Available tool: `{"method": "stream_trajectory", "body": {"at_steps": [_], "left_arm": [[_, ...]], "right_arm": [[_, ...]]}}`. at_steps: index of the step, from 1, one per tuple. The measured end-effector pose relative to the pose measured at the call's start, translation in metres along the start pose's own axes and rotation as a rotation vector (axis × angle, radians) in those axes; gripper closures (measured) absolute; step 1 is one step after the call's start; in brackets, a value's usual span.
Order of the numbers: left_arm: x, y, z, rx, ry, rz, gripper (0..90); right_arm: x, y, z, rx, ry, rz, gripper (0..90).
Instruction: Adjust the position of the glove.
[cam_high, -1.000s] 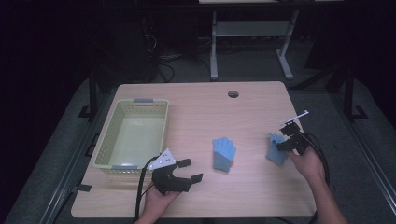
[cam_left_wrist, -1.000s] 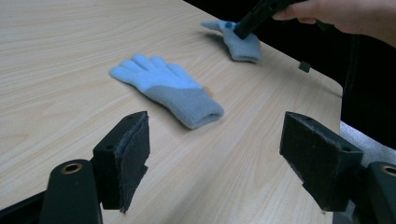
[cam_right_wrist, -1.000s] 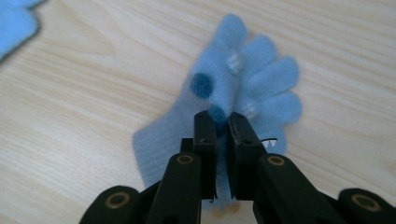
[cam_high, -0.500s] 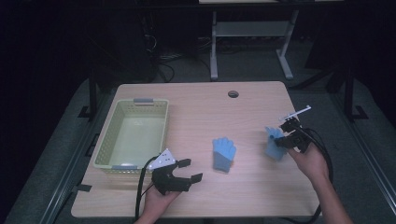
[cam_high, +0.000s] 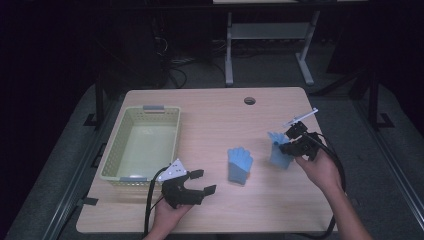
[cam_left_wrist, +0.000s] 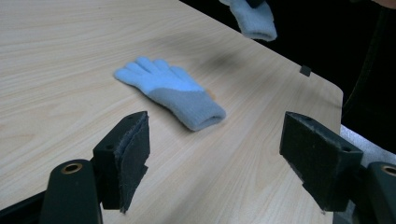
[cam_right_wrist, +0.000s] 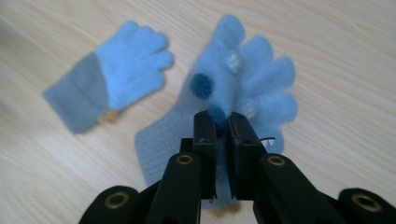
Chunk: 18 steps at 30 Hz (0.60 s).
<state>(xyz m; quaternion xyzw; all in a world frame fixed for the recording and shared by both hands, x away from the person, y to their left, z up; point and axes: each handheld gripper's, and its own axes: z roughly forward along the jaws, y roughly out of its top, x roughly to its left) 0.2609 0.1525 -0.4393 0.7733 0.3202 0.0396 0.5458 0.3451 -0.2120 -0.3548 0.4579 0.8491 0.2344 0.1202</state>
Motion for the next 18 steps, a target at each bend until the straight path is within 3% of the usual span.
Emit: {"method": "stream_trajectory", "body": {"at_steps": [8,18], "left_arm": [[0.001,0.0,0.0,0.001,0.0,0.009,23.9],[0.001,0.001,-0.002,-0.005,0.005,0.014,23.9]], "right_arm": [[0.025,0.015,0.004,-0.02,0.063,-0.054,83.2],[0.05,0.03,0.023,-0.009,0.101,-0.097,83.2]]}}
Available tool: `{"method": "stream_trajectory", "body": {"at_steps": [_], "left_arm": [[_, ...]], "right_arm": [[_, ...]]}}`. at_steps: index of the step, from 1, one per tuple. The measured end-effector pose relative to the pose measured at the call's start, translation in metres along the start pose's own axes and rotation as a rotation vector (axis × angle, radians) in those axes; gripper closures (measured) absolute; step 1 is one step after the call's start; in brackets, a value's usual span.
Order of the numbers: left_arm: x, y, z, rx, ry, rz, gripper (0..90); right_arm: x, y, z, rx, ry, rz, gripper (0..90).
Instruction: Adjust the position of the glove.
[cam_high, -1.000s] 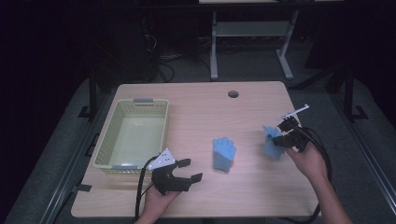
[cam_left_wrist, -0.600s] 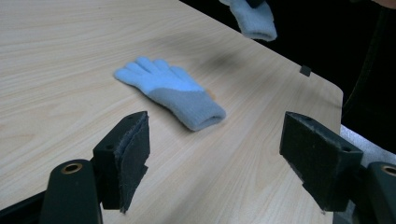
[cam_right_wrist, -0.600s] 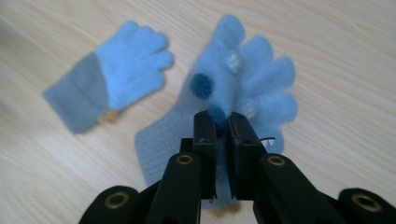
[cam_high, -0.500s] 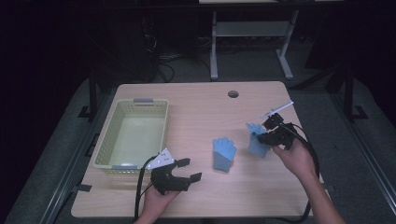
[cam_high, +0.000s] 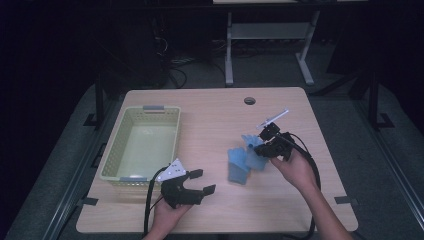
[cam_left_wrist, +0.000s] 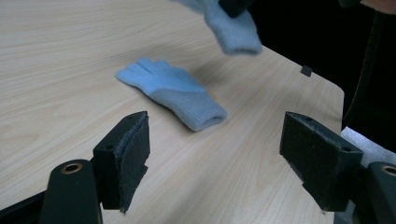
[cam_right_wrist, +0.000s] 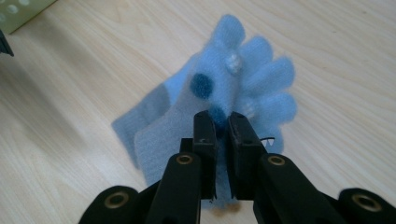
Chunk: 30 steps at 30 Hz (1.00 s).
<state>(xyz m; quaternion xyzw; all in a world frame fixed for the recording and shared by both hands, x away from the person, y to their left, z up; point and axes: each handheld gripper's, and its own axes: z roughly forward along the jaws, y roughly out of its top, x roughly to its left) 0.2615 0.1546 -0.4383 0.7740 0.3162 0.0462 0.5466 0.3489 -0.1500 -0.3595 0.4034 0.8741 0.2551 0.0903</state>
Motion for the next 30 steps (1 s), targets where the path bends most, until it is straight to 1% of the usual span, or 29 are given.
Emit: {"method": "stream_trajectory", "body": {"at_steps": [5,7,13,16,22,30], "left_arm": [[0.0,0.0,0.0,-0.004,0.001,-0.01,23.9],[0.0,0.0,0.0,-0.008,0.002,-0.011,23.9],[0.001,0.0,-0.001,-0.007,0.006,-0.012,24.0],[0.0,0.0,-0.001,-0.011,0.006,-0.014,23.9],[0.0,0.0,-0.001,-0.014,0.007,-0.018,24.0],[0.001,0.0,-0.001,-0.01,0.005,-0.016,23.9]], "right_arm": [[0.008,0.004,0.009,0.011,0.021,-0.011,83.1],[0.009,0.005,0.012,0.009,0.025,-0.017,83.0],[0.015,0.009,0.023,0.029,0.04,-0.019,83.0],[0.018,0.008,0.029,0.043,0.038,-0.019,82.9],[0.022,0.007,0.039,0.052,0.068,-0.014,82.9],[0.026,0.008,0.046,0.077,0.081,-0.023,82.7]]}}
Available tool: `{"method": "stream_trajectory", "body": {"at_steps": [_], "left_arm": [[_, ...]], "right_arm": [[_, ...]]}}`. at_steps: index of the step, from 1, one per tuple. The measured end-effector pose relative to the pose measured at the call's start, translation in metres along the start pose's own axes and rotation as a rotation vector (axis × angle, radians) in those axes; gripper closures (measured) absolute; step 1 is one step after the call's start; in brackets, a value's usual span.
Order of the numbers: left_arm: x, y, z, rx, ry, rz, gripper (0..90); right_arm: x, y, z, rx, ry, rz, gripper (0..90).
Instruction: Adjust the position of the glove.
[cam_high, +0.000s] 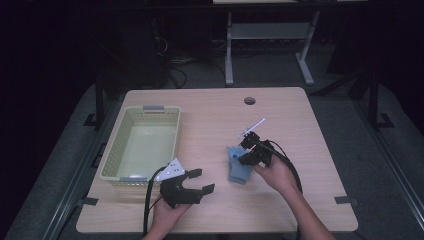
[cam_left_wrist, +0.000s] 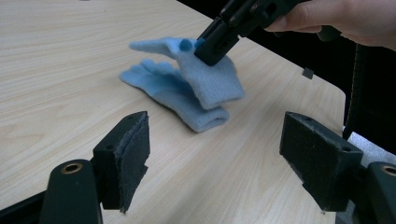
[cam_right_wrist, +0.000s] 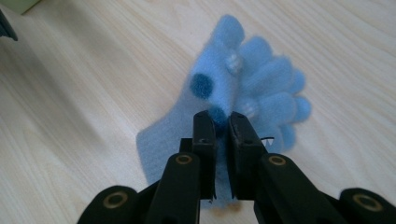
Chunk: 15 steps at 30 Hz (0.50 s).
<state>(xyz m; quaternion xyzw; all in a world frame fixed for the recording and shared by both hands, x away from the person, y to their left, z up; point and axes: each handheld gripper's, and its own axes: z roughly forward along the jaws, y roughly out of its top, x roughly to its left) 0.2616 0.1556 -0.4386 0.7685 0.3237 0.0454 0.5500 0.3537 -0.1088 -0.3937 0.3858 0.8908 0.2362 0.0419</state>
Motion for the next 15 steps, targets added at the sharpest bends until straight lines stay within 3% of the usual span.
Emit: {"method": "stream_trajectory", "body": {"at_steps": [15], "left_arm": [[0.0,0.0,0.0,-0.001,0.001,0.003,24.0]], "right_arm": [[-0.005,-0.003,0.024,0.041,-0.009,0.014,78.9]]}}
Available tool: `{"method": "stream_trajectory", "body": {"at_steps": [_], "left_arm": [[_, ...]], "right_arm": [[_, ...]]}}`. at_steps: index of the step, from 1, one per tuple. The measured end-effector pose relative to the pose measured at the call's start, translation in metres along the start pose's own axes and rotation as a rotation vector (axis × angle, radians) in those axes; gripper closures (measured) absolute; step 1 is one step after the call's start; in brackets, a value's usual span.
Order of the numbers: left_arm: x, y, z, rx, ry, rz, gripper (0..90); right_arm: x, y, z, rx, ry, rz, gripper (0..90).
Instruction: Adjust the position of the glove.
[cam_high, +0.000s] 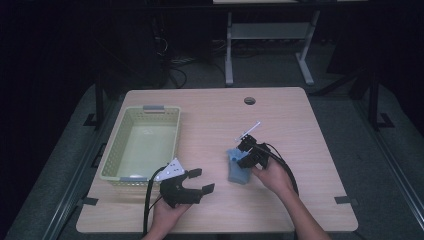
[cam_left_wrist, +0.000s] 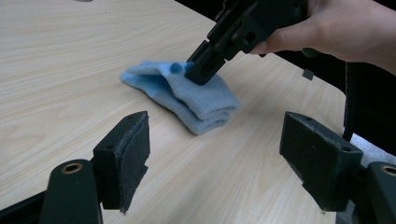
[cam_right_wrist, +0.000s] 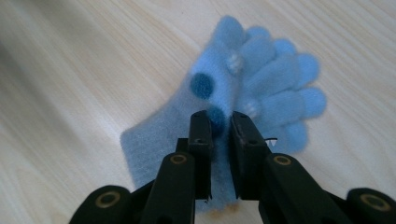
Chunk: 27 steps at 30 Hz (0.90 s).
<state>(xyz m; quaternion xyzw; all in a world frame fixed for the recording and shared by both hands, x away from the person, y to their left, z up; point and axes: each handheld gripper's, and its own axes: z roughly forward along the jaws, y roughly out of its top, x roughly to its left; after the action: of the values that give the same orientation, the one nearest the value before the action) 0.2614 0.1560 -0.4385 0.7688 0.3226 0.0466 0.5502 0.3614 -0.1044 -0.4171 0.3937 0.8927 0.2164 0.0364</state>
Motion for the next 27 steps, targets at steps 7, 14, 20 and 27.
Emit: {"method": "stream_trajectory", "body": {"at_steps": [7,14,20,27], "left_arm": [[-0.001,0.0,0.0,0.004,-0.002,0.014,24.0],[0.0,-0.001,0.001,0.01,-0.006,0.008,24.1],[-0.002,-0.001,0.001,0.01,-0.004,0.001,24.1],[-0.002,-0.001,0.001,0.008,-0.006,-0.001,24.1]], "right_arm": [[-0.001,-0.002,0.009,0.002,-0.002,0.018,72.5],[-0.005,-0.002,0.007,-0.055,0.003,0.06,57.0],[-0.004,0.001,0.006,-0.102,0.006,0.074,80.8],[-0.002,0.005,0.022,-0.069,0.008,0.075,85.3]]}}
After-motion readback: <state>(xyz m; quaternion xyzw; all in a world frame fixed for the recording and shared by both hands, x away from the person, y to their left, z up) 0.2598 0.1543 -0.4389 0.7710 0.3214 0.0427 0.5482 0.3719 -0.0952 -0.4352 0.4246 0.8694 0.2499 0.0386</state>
